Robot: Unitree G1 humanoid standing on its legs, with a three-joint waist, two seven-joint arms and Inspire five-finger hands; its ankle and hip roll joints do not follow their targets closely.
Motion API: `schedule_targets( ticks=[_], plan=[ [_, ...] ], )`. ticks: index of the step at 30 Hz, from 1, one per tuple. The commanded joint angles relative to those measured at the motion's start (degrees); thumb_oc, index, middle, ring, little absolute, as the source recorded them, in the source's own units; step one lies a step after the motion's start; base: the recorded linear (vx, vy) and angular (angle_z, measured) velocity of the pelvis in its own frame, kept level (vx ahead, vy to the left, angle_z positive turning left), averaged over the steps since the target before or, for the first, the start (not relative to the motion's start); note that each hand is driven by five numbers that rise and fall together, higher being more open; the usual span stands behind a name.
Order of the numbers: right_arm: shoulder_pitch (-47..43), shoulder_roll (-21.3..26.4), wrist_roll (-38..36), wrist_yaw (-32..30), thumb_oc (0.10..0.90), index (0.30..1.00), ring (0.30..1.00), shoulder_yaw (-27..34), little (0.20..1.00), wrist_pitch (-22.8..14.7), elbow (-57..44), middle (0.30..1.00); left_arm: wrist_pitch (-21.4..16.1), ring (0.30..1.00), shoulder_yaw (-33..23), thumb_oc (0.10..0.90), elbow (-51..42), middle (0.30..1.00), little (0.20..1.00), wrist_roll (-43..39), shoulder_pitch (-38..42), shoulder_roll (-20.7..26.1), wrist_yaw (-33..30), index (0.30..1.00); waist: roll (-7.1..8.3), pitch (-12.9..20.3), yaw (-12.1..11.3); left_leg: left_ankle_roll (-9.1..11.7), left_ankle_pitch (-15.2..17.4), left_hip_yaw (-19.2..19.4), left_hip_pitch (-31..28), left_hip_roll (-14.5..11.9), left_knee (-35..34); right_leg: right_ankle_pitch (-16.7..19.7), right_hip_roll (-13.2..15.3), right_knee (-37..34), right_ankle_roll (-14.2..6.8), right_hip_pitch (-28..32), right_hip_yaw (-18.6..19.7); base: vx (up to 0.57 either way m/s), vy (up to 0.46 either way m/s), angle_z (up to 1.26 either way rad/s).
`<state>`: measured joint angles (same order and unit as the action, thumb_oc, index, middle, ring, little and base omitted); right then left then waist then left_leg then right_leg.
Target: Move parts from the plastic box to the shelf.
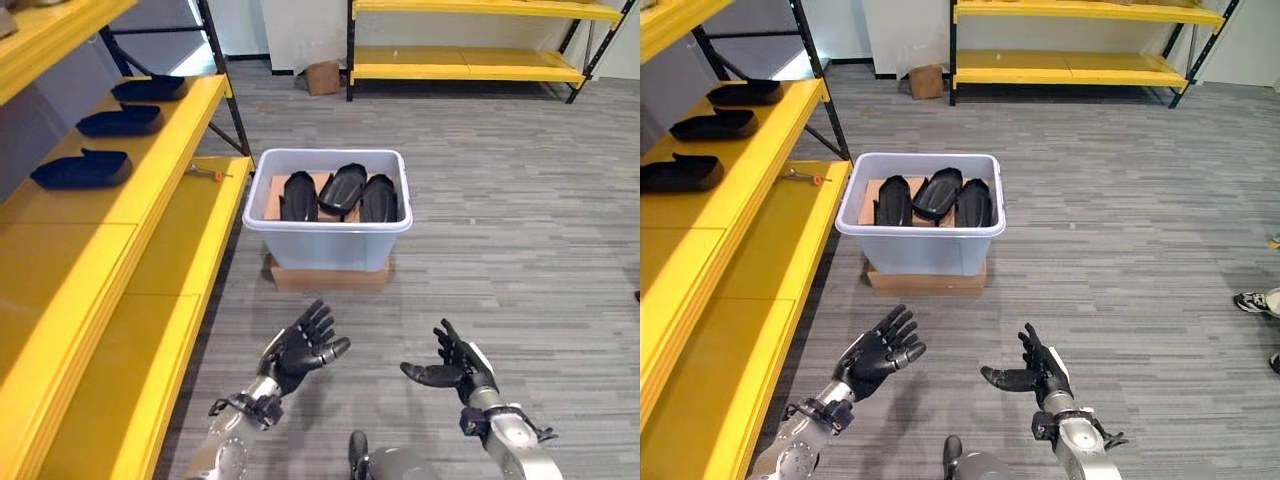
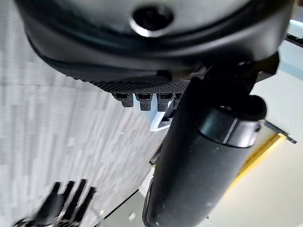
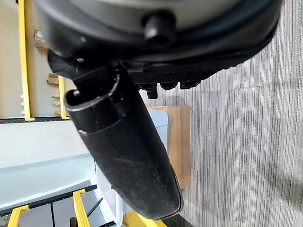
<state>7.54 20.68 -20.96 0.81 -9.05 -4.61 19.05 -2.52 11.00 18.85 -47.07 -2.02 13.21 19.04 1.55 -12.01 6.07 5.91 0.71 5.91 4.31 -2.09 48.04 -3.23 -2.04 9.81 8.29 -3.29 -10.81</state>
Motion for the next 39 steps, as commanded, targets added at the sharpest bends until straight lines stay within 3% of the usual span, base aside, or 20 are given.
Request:
schedule_targets(
  ticks=[1, 3, 7, 8, 9, 11, 15, 18, 22, 26, 28, 29, 30, 31, 33, 36, 39],
  plan=[
    [-0.84, 1.79, 0.26, 1.1, 0.9, 1.0, 1.0, 2.39, 1.0, -4.83, -2.08, 1.0, -3.64, 1.0, -0.44, 0.9, -4.02, 1.0, 1.0, -1.75, 1.44, 0.98, 1.01, 1.0, 2.74, 1.93, 0.84, -4.52, 0.97, 5.37, 1.51, -4.16, -5.76, -0.1, 2.43, -4.06, -6.58, 3.31, 3.69, 0.15, -0.029, -0.09],
    [-0.69, 1.95, 0.81, 1.77, 0.9, 1.0, 1.0, 2.26, 1.0, -4.99, -2.13, 1.0, -4.98, 1.0, 0.42, 0.9, -4.24, 1.0, 1.0, -1.92, 0.64, 1.26, 0.71, 1.0, 2.28, 1.07, 0.83, -4.92, 0.37, 6.52, 1.7, -5.22, -14.09, -0.74, 2.16, -4.23, -7.09, 4.94, 4.89, 0.16, 0.095, -0.07],
    [-0.09, 3.08, 1.86, 1.35, 0.9, 1.0, 1.0, 2.09, 1.0, -5.67, -2.69, 1.0, -5.76, 1.0, 0.54, 0.9, -4.39, 1.0, 1.0, -4.04, 0.47, 2.13, 0.26, 1.0, 1.41, 0.51, 0.52, -3.11, -4.32, 5.86, 2.48, -5.9, -29.48, -1.45, 2.13, -5.33, -8.15, 6.82, 5.82, 0.15, 0.158, -0.22],
    [0.28, 3.89, 1.5, 1.6, 0.9, 1.0, 1.0, 1.9, 1.0, -6.13, -2.7, 1.0, -6.64, 1.0, 0.54, 0.9, -4.29, 1.0, 1.0, -4.38, -0.29, 2.42, 0.63, 1.0, 0.87, -0.19, -0.6, -1.66, -8.01, 2.2, 3.59, -6.15, -38.81, -1.66, 2.01, -6.81, -9.01, 8.92, 6.88, 0.26, 0.234, -0.11],
    [0.42, 4.21, 1.16, 1.56, 0.9, 1.0, 1.0, 1.44, 1.0, -6.25, -2.75, 1.0, -7.09, 1.0, 0.57, 0.9, -4.52, 1.0, 1.0, -4.22, -1.06, 2.56, 0.6, 1.0, 0.46, -0.44, -1.33, -0.92, -10.13, 0.37, 4.19, -6.71, -43.6, -1.95, 1.7, -7.1, -9.33, 9.83, 7.65, 0.26, 0.222, -0.15],
    [0.65, 4.8, 1.11, 2.16, 0.9, 1.0, 1.0, 1.28, 1.0, -6.25, -2.94, 1.0, -7.77, 1.0, 0.03, 0.9, -4.11, 1.0, 1.0, -3.99, -1.79, 2.43, 0.71, 1.0, 0.43, -0.89, -2.18, -0.56, -11.06, -1.65, 5.55, -7.58, -48.69, -2.38, 1.99, -7.27, -9.65, 11.24, 8.68, 0.2, 0.148, -0.21],
    [0.55, 6.29, 4.83, 2.09, 0.9, 1.0, 1.0, 1.08, 1.0, -8.2, -3.42, 1.0, -8.25, 1.0, -1.17, 0.9, -2.71, 1.0, 1.0, -4.2, -2.43, 1.86, 1.76, 1.0, -0.07, -1.14, -2.67, -0.29, -9.75, -1.19, 6.19, -8.03, -50.14, -3.32, 3.6, -6.71, -10.56, 11.96, 8.66, 0.19, 0.235, -0.4],
    [0.59, 6.82, 4.95, 3.73, 0.9, 1.0, 1.0, 0.77, 1.0, -8.1, -3.94, 1.0, -9.06, 1.0, -1.66, 0.9, -1.97, 1.0, 1.0, -3.41, -2.17, 2.21, 3.2, 1.0, -0.78, -0.92, -2.82, -0.41, -8.06, -1.45, 4.36, -7.07, -47.63, -4.43, 5.1, -5.7, -11.21, 12.66, 7.77, 0.26, 0.364, -0.51],
    [0.66, 5.61, 4.78, 3.55, 0.9, 1.0, 1.0, 0.95, 1.0, -8.1, -4.62, 1.0, -8.37, 1.0, -1.5, 0.9, -2.2, 1.0, 1.0, -0.26, -1.58, 3.75, 3.45, 1.0, -0.09, 0.34, -3.43, -2.08, -5.01, -0.57, 2.45, -4.51, -46.05, -5.03, 7.13, -5.68, -12.79, 14.43, 6.86, 0.18, 0.228, -0.1],
    [-0.31, 5.0, 15.44, -5.35, 0.9, 1.0, 1.0, 0.76, 1.0, -12.43, -6.25, 1.0, -6.0, 1.0, -0.71, 0.9, -1.79, 1.0, 1.0, 0.39, -0.85, 4.38, 2.48, 1.0, 0.36, 1.3, -3.88, -4.29, -2.77, -0.5, 1.64, -2.37, -44.78, -5.78, 8.68, -2.39, -13.76, 13.67, 6.72, 0.15, 0.254, 0.07],
    [-0.97, 5.23, 17.63, -6.94, 0.9, 1.0, 1.0, 0.59, 1.0, -12.04, -7.28, 1.0, -5.92, 1.0, -0.34, 0.9, -1.71, 1.0, 1.0, 0.88, -0.58, 4.45, 2.43, 1.0, 0.31, 1.52, -3.96, -5.06, -2.34, -0.13, 1.4, -1.78, -44.7, -6.28, 9.17, -0.63, -14.09, 13.26, 6.45, 0.08, 0.207, 0.09],
    [-1.63, 5.19, 15.27, -6.11, 0.9, 1.0, 1.0, 0.32, 1.0, -10.85, -7.87, 1.0, -5.77, 1.0, 0.04, 0.9, -1.66, 1.0, 1.0, 1.27, -0.35, 4.55, 2.41, 1.0, 0.25, 1.69, -3.98, -5.79, -2.03, 0.42, 1.03, -1.26, -44.92, -5.96, 9.6, 1.43, -14.51, 12.76, 6.06, 0.11, 0.345, 0.11],
    [-2.68, 3.99, 9.25, -3.35, 0.9, 1.0, 1.0, 0.46, 1.0, -8.45, -7.44, 1.0, -4.57, 1.0, 0.54, 0.9, -1.29, 1.0, 1.0, 1.96, 0.19, 5.09, 3.19, 1.0, 0.4, 2.09, -3.98, -7.74, -1.06, 1.86, -0.09, 0.39, -45.84, -2.8, 10.84, 8.69, -15.95, 10.7, 5.37, 0.14, 0.407, 0.05],
    [-2.94, 3.36, 7.48, -2.66, 0.9, 1.0, 1.0, 0.46, 1.0, -8.3, -6.85, 1.0, -3.56, 1.0, 0.66, 0.9, -1.18, 1.0, 1.0, 2.0, 0.38, 5.06, 3.39, 1.0, 0.47, 2.15, -4.04, -8.4, -0.71, 2.36, -0.61, 0.93, -46.16, -1.02, 11.41, 11.69, -16.43, 9.65, 4.97, 0.13, 0.364, 0.05],
    [-3.28, 2.11, 7.01, -2.48, 0.9, 1.0, 1.0, 0.25, 1.0, -9.22, -6.19, 1.0, -3.16, 1.0, 0.63, 0.9, -0.82, 1.0, 1.0, 1.51, 0.15, 5.22, 3.54, 1.0, 0.19, 2.05, -4.58, -9.38, 0.17, 4.07, -1.64, 1.13, -46.29, 2.72, 13.6, 19.64, -16.57, 7.1, 2.83, 0.06, 0.196, -0.04],
    [-3.75, 1.63, 7.74, -3.38, 0.9, 1.0, 1.0, 0.1, 1.0, -9.94, -6.18, 1.0, -3.15, 1.0, 0.1, 0.9, -1.89, 1.0, 1.0, 1.39, -0.58, 5.58, 5.2, 1.0, -0.07, 1.29, -5.24, -10.34, 1.34, 5.7, -3.04, 0.96, -46.33, 4.43, 15.14, 27.19, -16.6, 3.28, 0.61, 0.05, 0.135, -0.21],
    [-5.43, 2.25, 9.28, -3.97, 0.9, 1.0, 1.0, -0.14, 1.0, -10.8, -5.14, 1.0, -4.03, 1.0, 0.16, 0.9, -2.88, 1.0, 1.0, 1.13, -0.6, 6.47, 5.2, 1.0, -0.25, 0.25, -4.62, -9.98, 1.8, 6.23, -5.41, 0.57, -47.08, 3.17, 11.82, 24.17, -16.09, -0.41, 0.75, 0.07, -0.004, -0.32]
  ],
)
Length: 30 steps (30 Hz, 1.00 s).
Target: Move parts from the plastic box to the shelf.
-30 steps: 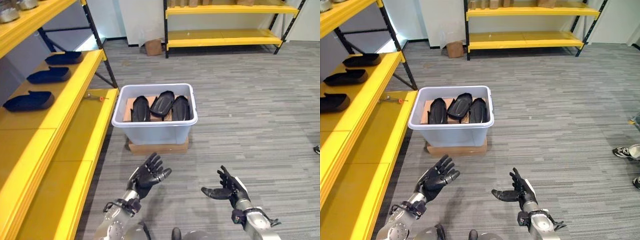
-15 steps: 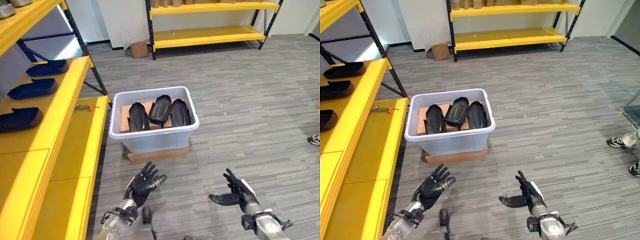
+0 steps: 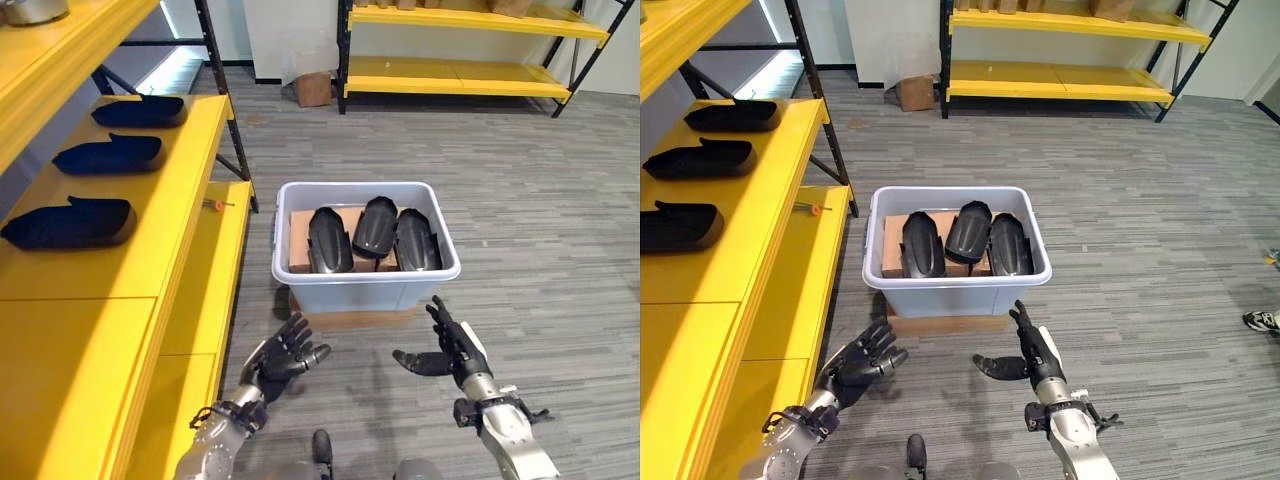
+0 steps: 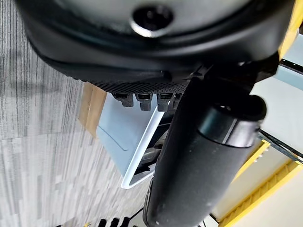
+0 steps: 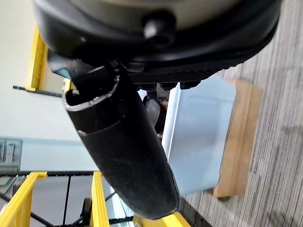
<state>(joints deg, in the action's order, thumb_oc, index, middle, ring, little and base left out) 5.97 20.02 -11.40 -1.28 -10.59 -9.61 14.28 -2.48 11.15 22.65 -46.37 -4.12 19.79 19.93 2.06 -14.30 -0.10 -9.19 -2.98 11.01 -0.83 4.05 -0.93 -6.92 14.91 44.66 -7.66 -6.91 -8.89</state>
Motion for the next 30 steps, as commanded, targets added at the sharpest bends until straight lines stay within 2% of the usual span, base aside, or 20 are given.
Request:
schedule_targets(
  ticks=[1, 2, 3, 4, 5, 7, 9, 13, 17, 22, 24, 27, 29, 30],
  plan=[
    [-4.34, 3.41, -1.0, -1.3, 0.9, 1.0, 1.0, 1.49, 1.0, -5.56, -0.58, 1.0, -4.01, 1.0, -0.09, 0.9, -6.65, 1.0, 1.0, -0.2, 2.07, 0.17, 3.89, 1.0, -0.41, 1.94, 2.07, 5.6, 5.67, 0.92, -1.35, -5.64, 1.73, 6.43, -5.91, -15.79, -0.09, 2.77, -1.05, 0.11, -0.179, -0.15],
    [-4.8, 3.74, -1.36, -0.15, 0.9, 1.0, 1.0, 1.59, 1.0, -5.18, -0.92, 1.0, -3.71, 1.0, -0.3, 0.9, -6.7, 1.0, 1.0, -0.35, 2.6, 0.34, 3.47, 1.0, 0.04, 1.69, 2.18, 6.2, 5.77, 1.32, -1.91, -6.01, 1.66, 7.36, -5.82, -22.85, -0.23, 2.52, -1.72, 0.18, -0.334, 0.01],
    [-5.62, 4.28, -1.89, 0.36, 0.9, 1.0, 1.0, 1.52, 1.0, -4.52, -1.01, 1.0, -2.99, 1.0, -0.86, 0.9, -6.72, 1.0, 1.0, 0.28, 2.87, 0.56, 3.24, 1.0, 1.19, 1.01, 2.09, 7.4, 6.16, 2.49, -3.38, -6.75, 1.24, 9.88, -4.89, -32.85, -1.2, 2.2, -3.53, 0.16, -0.287, -0.05],
    [-5.71, 4.34, -1.96, 0.38, 0.9, 1.0, 1.0, 1.52, 1.0, -4.3, -1.06, 1.0, -2.85, 1.0, -0.92, 0.9, -6.79, 1.0, 1.0, 0.45, 2.86, 0.54, 3.21, 1.0, 1.26, 0.85, 2.11, 7.52, 6.24, 2.53, -3.67, -6.86, 1.16, 10.26, -4.9, -33.86, -1.33, 2.32, -3.62, 0.18, -0.286, -0.09],
    [-5.81, 4.64, -2.27, 0.15, 0.9, 1.0, 1.0, 1.67, 1.0, -3.46, -1.32, 1.0, -2.78, 1.0, -0.88, 0.9, -6.93, 1.0, 1.0, 1.24, 2.67, 0.47, 3.45, 1.0, 1.74, 0.69, 2.31, 7.88, 6.66, 2.56, -4.42, -6.96, 0.8, 11.68, -4.73, -37.78, -1.98, 2.07, -3.23, 0.16, -0.197, -0.26],
    [-5.76, 4.62, -2.11, -0.88, 0.9, 1.0, 1.0, 1.68, 1.0, -2.54, -1.33, 1.0, -2.72, 1.0, -0.19, 0.9, -7.17, 1.0, 1.0, 2.07, 2.16, 0.21, 3.92, 1.0, 2.29, 0.59, 2.86, 7.95, 7.46, 1.7, -5.59, -6.79, 0.18, 14.58, -4.55, -41.63, -2.82, 1.25, -1.07, 0.18, -0.197, -0.12],
    [-5.56, 3.93, -0.61, -1.42, 0.9, 1.0, 1.0, 1.92, 1.0, -2.37, -0.8, 1.0, -2.1, 1.0, 0.39, 0.9, -8.09, 1.0, 1.0, 2.76, 1.0, 0.37, 4.29, 1.0, 2.51, 0.61, 3.14, 8.13, 7.96, 1.36, -6.61, -7.23, -0.28, 15.44, -4.65, -42.21, -3.3, 0.74, 0.0, 0.17, -0.222, 0.18],
    [-5.06, 4.35, -0.4, -1.38, 0.9, 1.0, 1.0, 1.65, 1.0, -1.72, -0.58, 1.0, -1.23, 1.0, 0.11, 0.9, -8.37, 1.0, 1.0, 3.17, -0.24, 0.38, 4.19, 1.0, 2.64, 1.38, 3.23, 9.0, 7.69, 1.61, -7.34, -8.24, -0.74, 14.23, -5.33, -43.82, -2.98, 2.31, -0.99, 0.17, -0.255, 0.29],
    [-4.91, 5.29, 0.77, -2.99, 0.9, 1.0, 1.0, 1.8, 1.0, -2.74, 0.06, 1.0, -1.29, 1.0, -1.38, 0.9, -9.6, 1.0, 1.0, 1.79, -2.61, 0.12, 4.19, 1.0, 1.98, 2.3, 3.15, 10.41, 7.21, 2.33, -7.43, -10.37, 0.55, 10.08, -6.46, -42.12, -0.29, 4.21, -2.29, 0.19, -0.29, 0.01],
    [-5.33, 6.49, 2.08, -3.44, 0.9, 1.0, 1.0, 2.23, 1.0, -3.26, -0.76, 1.0, -2.0, 1.0, -1.96, 0.9, -9.09, 1.0, 1.0, 0.66, -2.87, -0.19, 3.64, 1.0, 1.37, 2.45, 3.72, 11.23, 7.24, 1.26, -6.61, -12.14, 2.92, 7.2, -8.04, -40.35, 1.82, 4.85, -1.57, 0.14, -0.254, -0.04],
    [-5.71, 7.28, 3.33, -2.8, 0.9, 1.0, 1.0, 2.45, 1.0, -4.03, -0.78, 1.0, -2.33, 1.0, -2.47, 0.9, -9.07, 1.0, 1.0, -1.85, -3.0, -1.22, 4.86, 1.0, 1.18, 2.64, 3.81, 11.76, 7.49, 0.5, -5.69, -13.05, 6.28, 6.05, -8.9, -39.76, 3.26, 5.34, -1.15, 0.17, -0.304, -0.03],
    [-5.69, 7.74, 4.51, -2.87, 0.9, 1.0, 1.0, 2.6, 1.0, -4.59, -0.77, 1.0, -1.07, 1.0, -2.62, 0.9, -9.34, 1.0, 1.0, -2.74, -3.03, -1.88, 6.51, 1.0, 0.89, 2.69, 4.03, 12.35, 5.56, 1.18, -3.75, -14.14, 11.16, 5.15, -9.6, -39.66, 4.6, 5.93, -1.48, 0.1, -0.195, -0.02],
    [-5.95, 8.56, 6.2, -3.88, 0.9, 1.0, 1.0, 2.58, 1.0, -6.5, -0.13, 1.0, -1.79, 1.0, -1.46, 0.9, -8.78, 1.0, 1.0, -0.64, -2.6, -2.39, 9.29, 1.0, 0.65, 2.67, 4.38, 13.16, 3.49, 3.23, 0.41, -14.99, 21.7, 3.99, -9.96, -39.61, 6.56, 6.7, -2.67, 0.09, -0.22, 0.05],
    [-5.96, 8.56, 6.21, -3.88, 0.9, 1.0, 1.0, 2.58, 1.0, -6.52, -0.12, 1.0, -1.8, 1.0, -1.46, 0.9, -8.77, 1.0, 1.0, -0.64, -2.59, -2.39, 9.29, 1.0, 0.59, 2.73, 4.44, 13.17, 3.58, 3.14, 0.6, -15.07, 21.91, 3.98, -10.01, -39.59, 6.58, 6.63, -2.73, 0.06, -0.12, 0.17]
  ],
)
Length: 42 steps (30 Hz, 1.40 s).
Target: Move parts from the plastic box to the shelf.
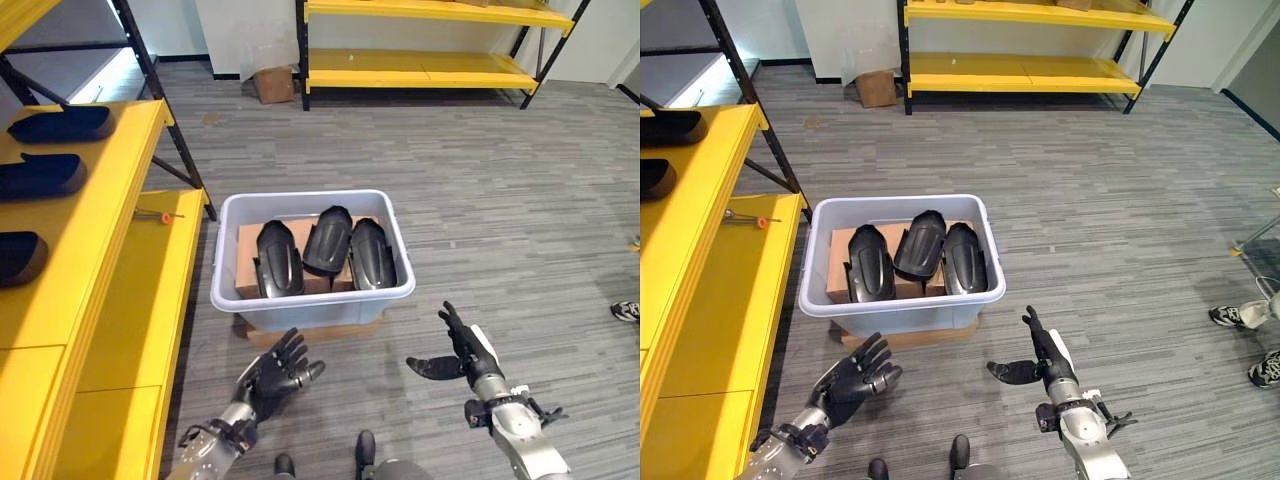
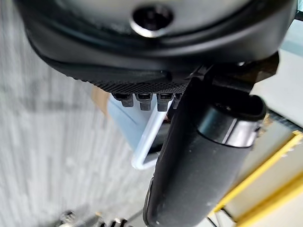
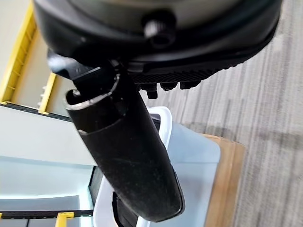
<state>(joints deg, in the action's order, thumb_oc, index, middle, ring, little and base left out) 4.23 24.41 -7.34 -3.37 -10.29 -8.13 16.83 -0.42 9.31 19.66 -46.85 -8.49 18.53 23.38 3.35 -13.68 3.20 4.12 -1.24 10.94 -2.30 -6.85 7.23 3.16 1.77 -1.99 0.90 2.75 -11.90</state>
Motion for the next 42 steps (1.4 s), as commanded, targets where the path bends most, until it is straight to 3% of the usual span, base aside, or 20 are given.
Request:
schedule_targets(
  ticks=[1, 4, 6, 8, 11, 14, 19, 27, 28, 31, 33, 34, 38, 40, 42],
  plan=[
    [-4.76, 4.55, 2.94, -2.23, 0.9, 1.0, 1.0, 2.02, 1.0, -8.95, -2.27, 1.0, -4.34, 1.0, 0.85, 0.9, -5.58, 1.0, 1.0, -0.58, 1.75, -1.32, 5.26, 1.0, -1.26, 1.75, 1.08, -0.34, 1.98, 3.14, 3.61, -3.41, 16.18, -6.52, 2.74, 7.19, -1.5, -2.61, 0.31, 0.09, -0.06, 0.2],
    [-6.0, 4.58, 4.81, -2.64, 0.9, 1.0, 1.0, 0.87, 1.0, -10.52, -2.13, 1.0, -5.54, 1.0, 1.0, 0.9, -5.14, 1.0, 1.0, -2.33, 1.81, -1.21, 3.29, 1.0, -2.28, 1.5, 0.61, -1.47, 2.45, 0.88, 4.45, 0.49, 11.65, -6.77, 1.74, 7.39, -1.81, -2.1, 2.26, 0.13, -0.006, 0.04],
    [-6.69, 4.69, 6.0, -3.47, 0.9, 1.0, 1.0, 0.45, 1.0, -10.66, -2.51, 1.0, -6.3, 1.0, 1.12, 0.9, -5.33, 1.0, 1.0, -2.8, 1.69, -1.06, 2.13, 1.0, -2.73, 1.3, 0.16, -1.08, 1.22, -0.16, 5.16, 1.31, 7.06, -7.09, 1.2, 7.02, -2.18, -1.2, 2.94, 0.14, 0.072, -0.21],
    [-7.29, 5.08, 7.02, -4.07, 0.9, 1.0, 1.0, -0.05, 1.0, -10.76, -3.4, 1.0, -6.93, 1.0, 1.0, 0.9, -5.56, 1.0, 1.0, -3.86, 1.38, -0.81, 1.64, 1.0, -3.44, 1.15, -0.87, 0.04, -2.27, -1.35, 7.08, 1.12, -0.41, -7.75, 0.51, 5.95, -2.56, 1.18, 3.12, 0.2, 0.11, -0.11],
    [-7.76, 5.57, 6.92, -3.67, 0.9, 1.0, 1.0, -0.49, 1.0, -11.73, -4.07, 1.0, -7.91, 1.0, 0.12, 0.9, -4.3, 1.0, 1.0, -4.69, 0.65, -0.65, 3.34, 1.0, -3.95, 0.85, -2.21, 1.29, -7.23, -2.77, 9.26, 0.11, -6.35, -8.8, 0.01, 4.68, -2.7, 4.74, 3.62, 0.22, 0.095, -0.05],
    [-7.96, 5.91, 6.74, -2.82, 0.9, 1.0, 1.0, -0.46, 1.0, -11.26, -5.36, 1.0, -8.22, 1.0, -0.61, 0.9, -3.14, 1.0, 1.0, -4.46, 0.66, -1.05, 4.5, 1.0, -4.13, 0.94, -2.63, 1.52, -8.36, -2.39, 10.67, -0.67, -7.52, -9.17, 0.3, 4.31, -2.81, 6.01, 3.5, 0.19, 0.103, -0.22],
    [-8.57, 5.83, 3.12, 0.27, 0.9, 1.0, 1.0, -0.72, 1.0, -10.03, -6.53, 1.0, -9.48, 1.0, -0.92, 0.9, -0.37, 1.0, 1.0, -4.3, 1.95, -1.57, 5.68, 1.0, -3.81, 1.89, -2.96, 0.37, -4.14, -2.39, 8.15, 0.62, -6.54, -10.04, 2.08, 4.37, -3.66, 7.15, 2.93, 0.25, 0.224, -0.46],
    [-4.77, 1.99, 3.03, -0.3, 0.9, 1.0, 1.0, -0.99, 1.0, -7.91, -6.66, 1.0, -9.28, 1.0, -1.24, 0.9, 0.09, 1.0, 1.0, -0.59, 3.38, -0.63, 6.52, 1.0, -2.45, 3.56, -2.93, -4.45, 1.95, -2.67, 6.58, 5.32, -2.2, -11.74, 5.01, 10.77, -5.64, 6.55, 4.02, 0.16, 0.227, 0.05],
    [-4.59, 1.37, 3.26, -0.71, 0.9, 1.0, 1.0, -1.15, 1.0, -7.91, -6.58, 1.0, -9.32, 1.0, -1.04, 0.9, 0.33, 1.0, 1.0, -0.22, 3.6, -0.47, 6.81, 1.0, -2.38, 3.69, -2.85, -5.2, 2.34, -2.37, 6.31, 5.8, -2.19, -11.78, 5.37, 13.22, -6.04, 5.9, 4.03, 0.14, 0.248, 0.24],
    [-3.85, 0.05, 5.1, -1.69, 0.9, 1.0, 1.0, -1.5, 1.0, -7.92, -6.79, 1.0, -8.91, 1.0, -0.7, 0.9, 0.43, 1.0, 1.0, -0.05, 4.28, -0.29, 7.0, 1.0, -2.65, 3.49, -2.48, -7.6, 3.75, -1.14, 4.79, 7.2, -2.79, -7.26, 7.6, 26.54, -7.86, 0.67, 3.47, 0.12, 0.272, 0.1],
    [-3.76, 0.01, 7.13, -3.01, 0.9, 1.0, 1.0, -1.66, 1.0, -8.46, -6.64, 1.0, -9.26, 1.0, -0.18, 0.9, 0.2, 1.0, 1.0, -0.06, 4.25, -0.05, 6.72, 1.0, -3.03, 2.73, -2.22, -8.61, 4.52, -0.78, 3.22, 7.54, -3.4, -4.87, 7.75, 34.39, -7.85, -3.49, 3.41, 0.08, 0.212, 0.06],
    [-3.87, 0.14, 7.55, -3.26, 0.9, 1.0, 1.0, -1.67, 1.0, -8.81, -6.53, 1.0, -9.33, 1.0, -0.07, 0.9, 0.15, 1.0, 1.0, -0.32, 4.23, 0.1, 6.56, 1.0, -3.02, 2.49, -2.13, -8.71, 4.73, -0.77, 2.91, 7.57, -3.47, -4.53, 7.57, 35.02, -7.83, -4.52, 3.51, 0.06, 0.132, -0.04],
    [-5.31, 1.68, 10.62, -4.65, 0.9, 1.0, 1.0, -1.56, 1.0, -11.05, -6.92, 1.0, -9.44, 1.0, 0.33, 0.9, -0.46, 1.0, 1.0, -2.14, 4.81, 1.28, 6.79, 1.0, -2.45, 0.89, -1.53, -8.15, 5.44, -0.94, 0.93, 7.14, -4.01, -4.68, 6.05, 27.38, -7.74, -7.66, 3.6, 0.04, -0.057, -0.02],
    [-6.72, 3.25, 8.61, -5.1, 0.9, 1.0, 1.0, -0.69, 1.0, -10.65, -7.15, 1.0, -8.48, 1.0, 0.29, 0.9, -1.49, 1.0, 1.0, -1.25, 5.5, 2.12, 6.7, 1.0, -1.19, -0.1, -1.84, -7.4, 5.86, -1.13, 0.49, 6.57, -3.95, -3.14, 6.71, 17.38, -8.81, -7.0, 3.47, 0.07, -0.236, 0.05],
    [-8.24, 4.16, 7.6, -5.64, 0.9, 1.0, 1.0, -0.25, 1.0, -9.74, -6.15, 1.0, -8.77, 1.0, 0.6, 0.9, -2.11, 1.0, 1.0, 0.3, 4.8, 2.75, 5.85, 1.0, 0.38, -0.47, -2.38, -6.7, 6.7, -1.48, -0.99, 6.09, -4.35, 2.6, 8.47, 9.62, -10.91, -7.81, 4.24, 0.14, -0.258, 0.05]
  ],
)
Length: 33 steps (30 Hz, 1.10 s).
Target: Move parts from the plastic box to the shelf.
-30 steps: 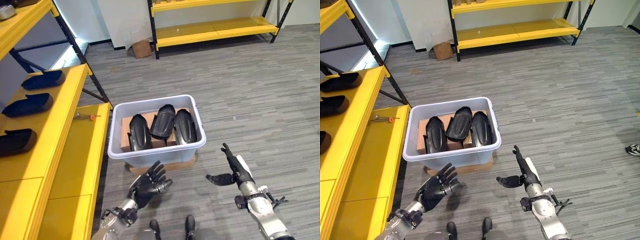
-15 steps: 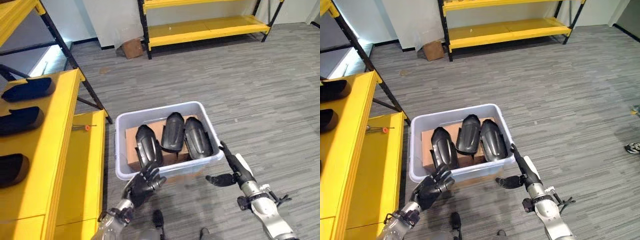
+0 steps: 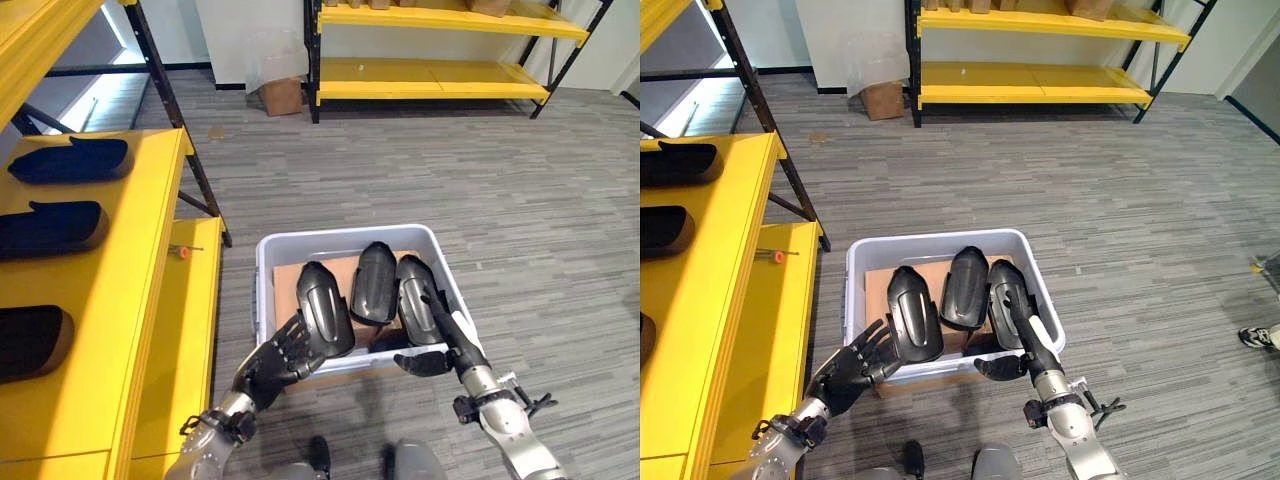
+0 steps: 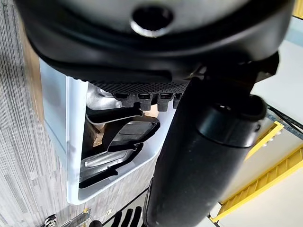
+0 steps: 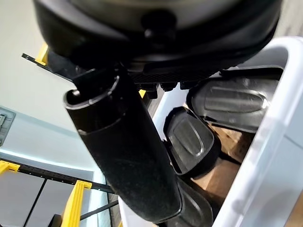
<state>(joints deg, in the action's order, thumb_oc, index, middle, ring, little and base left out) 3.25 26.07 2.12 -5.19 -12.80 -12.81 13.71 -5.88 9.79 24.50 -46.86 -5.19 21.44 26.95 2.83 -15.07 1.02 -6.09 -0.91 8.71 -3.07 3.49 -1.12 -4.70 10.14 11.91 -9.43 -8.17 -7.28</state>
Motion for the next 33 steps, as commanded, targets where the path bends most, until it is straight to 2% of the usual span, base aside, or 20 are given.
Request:
schedule_targets(
  ticks=[1, 3, 8, 9, 12, 16, 18, 20, 21, 22, 23, 24, 26, 29, 33],
  plan=[
    [-7.27, 2.5, -1.87, -3.83, 0.9, 1.0, 1.0, 2.25, 1.0, -5.06, -3.01, 1.0, -3.3, 1.0, 0.11, 0.9, -6.96, 1.0, 1.0, 0.31, 1.49, -0.17, 2.27, 1.0, 0.88, 0.88, -0.2, 3.52, 6.39, 0.75, -0.29, -4.27, 3.98, 10.49, 0.07, -4.34, -0.58, 3.2, -0.39, 0.13, -0.214, 0.07],
    [-7.9, 2.61, -1.66, -3.91, 0.9, 1.0, 1.0, 2.2, 1.0, -4.48, -2.29, 1.0, -3.13, 1.0, 0.24, 0.9, -7.17, 1.0, 1.0, 0.79, 0.89, 0.19, 2.21, 1.0, 1.15, 0.74, -0.28, 3.7, 6.77, 0.57, -1.21, -4.74, 3.6, 11.58, 0.2, -4.97, -1.16, 2.49, 0.24, 0.07, -0.138, 0.18],
    [-8.73, 4.24, -1.6, -1.58, 0.9, 1.0, 1.0, 3.65, 1.0, -2.0, -0.3, 1.0, -1.27, 1.0, -0.04, 0.9, -8.93, 1.0, 1.0, 1.67, -0.36, 0.51, 1.84, 1.0, 1.31, 1.63, -1.07, 4.74, 6.39, 0.3, -2.24, -5.88, 2.93, 8.98, -0.12, -7.3, -0.93, 4.74, -1.66, 0.09, -0.127, 0.26],
    [-9.03, 5.22, -1.55, -0.91, 0.9, 1.0, 1.0, 3.78, 1.0, -0.5, 0.64, 1.0, -0.88, 1.0, -0.4, 0.9, -9.45, 1.0, 1.0, 1.41, -1.08, 0.67, 2.37, 1.0, 1.31, 2.0, -1.58, 5.11, 6.02, 0.05, -2.41, -6.18, 2.65, 7.8, -0.26, -7.57, -0.32, 6.2, -2.57, 0.1, -0.11, 0.07],
    [-10.16, 6.46, -1.69, 0.31, 0.9, 1.0, 1.0, 3.57, 1.0, -0.19, 2.04, 1.0, -0.04, 1.0, -0.25, 0.9, -10.61, 1.0, 1.0, 1.24, -1.47, 0.97, 2.23, 1.0, 1.14, 2.19, -2.22, 5.7, 5.23, -1.16, -2.67, -6.61, 1.68, 6.55, -0.73, -7.87, 0.43, 7.75, -3.06, 0.09, -0.086, 0.01],
    [-10.56, 6.82, -1.54, 0.76, 0.9, 1.0, 1.0, 3.45, 1.0, -0.03, 2.28, 1.0, 0.05, 1.0, -0.18, 0.9, -10.76, 1.0, 1.0, 0.99, -1.47, 1.04, 2.27, 1.0, 1.08, 2.16, -2.38, 5.86, 5.07, -1.58, -2.6, -6.69, 1.55, 6.23, -0.89, -7.86, 0.6, 7.96, -3.04, 0.03, -0.038, 0.09],
    [-13.37, 8.35, -2.15, 1.4, 0.9, 1.0, 1.0, 2.39, 1.0, 2.05, 3.18, 1.0, 0.06, 1.0, 0.08, 0.9, -11.9, 1.0, 1.0, -0.48, -1.03, 1.68, 2.14, 1.0, 0.59, 1.53, -3.22, 6.39, 4.43, -2.96, -1.73, -7.19, 1.53, 5.13, -1.32, -7.12, 1.26, 7.79, -3.05, 0.04, -0.101, 0.01],
    [-13.38, 8.35, -2.15, 1.4, 0.9, 1.0, 1.0, 2.38, 1.0, 2.04, 3.19, 1.0, 0.06, 1.0, 0.08, 0.9, -11.9, 1.0, 1.0, -0.48, -1.03, 1.68, 2.14, 1.0, 0.59, 1.53, -3.21, 6.39, 4.43, -2.97, -1.72, -7.19, 1.54, 5.13, -1.32, -7.11, 1.26, 7.79, -3.06, 0.0, -0.05, 0.19],
    [-16.15, 9.23, -2.48, 2.16, 0.9, 1.0, 1.0, 1.37, 1.0, 4.44, 4.25, 1.0, -0.34, 1.0, 0.37, 0.9, -13.47, 1.0, 1.0, -2.0, -0.36, 2.22, 1.37, 1.0, 0.15, 0.63, -4.02, 6.73, 4.02, -3.5, -0.75, -7.58, 1.78, 4.57, -1.49, -6.45, 1.67, 7.17, -3.26, -0.2, -0.108, 0.15],
    [-23.89, 10.37, -4.89, 1.49, 0.9, 1.0, 1.0, -1.04, 1.0, 8.35, 7.27, 1.0, -3.2, 1.0, 0.64, 0.9, -16.5, 1.0, 1.0, -4.8, 3.09, 3.79, 0.24, 1.0, -0.89, -2.47, -5.15, 7.32, 2.88, -4.33, 2.33, -7.93, 1.94, 4.03, -1.94, -5.51, 2.3, 4.82, -3.41, -0.46, -0.063, 0.02],
    [-34.33, 10.92, -1.87, -0.29, 0.9, 1.0, 1.0, -4.45, 1.0, 11.88, 14.52, 1.0, -7.08, 1.0, 0.39, 0.9, -19.86, 1.0, 1.0, -8.0, 8.71, 4.6, -3.19, 1.0, -2.43, -6.46, -5.95, 7.72, 1.94, -4.93, 5.98, -7.52, 2.11, 3.31, -2.19, -4.01, 3.11, 1.48, -3.66, -0.54, 0.01, 0.16],
    [-36.73, 11.12, -1.21, -1.23, 0.9, 1.0, 1.0, -5.81, 1.0, 12.61, 17.43, 1.0, -7.59, 1.0, 0.37, 0.9, -21.31, 1.0, 1.0, -8.33, 10.59, 4.4, -4.5, 1.0, -2.96, -7.76, -6.3, 7.81, 1.67, -5.07, 7.36, -7.29, 2.44, 3.06, -2.19, -3.52, 3.46, 0.47, -3.79, -0.42, 0.07, 0.36],
    [-40.04, 11.25, -2.54, -1.77, 0.9, 1.0, 1.0, -7.66, 1.0, 11.14, 22.02, 1.0, -8.93, 1.0, 1.21, 0.9, -21.74, 1.0, 1.0, -8.25, 13.14, 4.24, -5.22, 1.0, -3.64, -9.24, -6.53, 7.75, 1.36, -5.56, 9.46, -6.86, 3.24, 2.84, -2.2, -2.5, 3.84, -1.42, -3.57, -0.17, 0.031, 0.49],
    [-45.76, 11.4, -3.32, -1.73, 0.9, 1.0, 1.0, -9.66, 1.0, 8.71, 28.06, 1.0, -8.63, 1.0, 2.9, 0.9, -23.59, 1.0, 1.0, -8.25, 17.35, 3.9, -7.8, 1.0, -5.05, -12.39, -7.15, 7.71, 0.83, -6.47, 13.21, -5.9, 4.67, 2.06, -2.3, -0.21, 4.64, -4.62, -3.74, -0.12, 0.019, 0.1],
    [-49.87, 11.72, -6.01, -1.49, 0.9, 1.0, 1.0, -10.29, 1.0, 11.2, 32.94, 1.0, -8.28, 1.0, 4.15, 0.9, -23.57, 1.0, 1.0, -7.86, 18.93, 3.78, -9.23, 1.0, -6.51, -14.72, -7.44, 7.58, 0.41, -6.6, 17.02, -5.05, 5.74, 1.11, -2.34, 2.3, 5.39, -8.32, -3.84, -0.07, 0.016, 0.04]
  ],
)
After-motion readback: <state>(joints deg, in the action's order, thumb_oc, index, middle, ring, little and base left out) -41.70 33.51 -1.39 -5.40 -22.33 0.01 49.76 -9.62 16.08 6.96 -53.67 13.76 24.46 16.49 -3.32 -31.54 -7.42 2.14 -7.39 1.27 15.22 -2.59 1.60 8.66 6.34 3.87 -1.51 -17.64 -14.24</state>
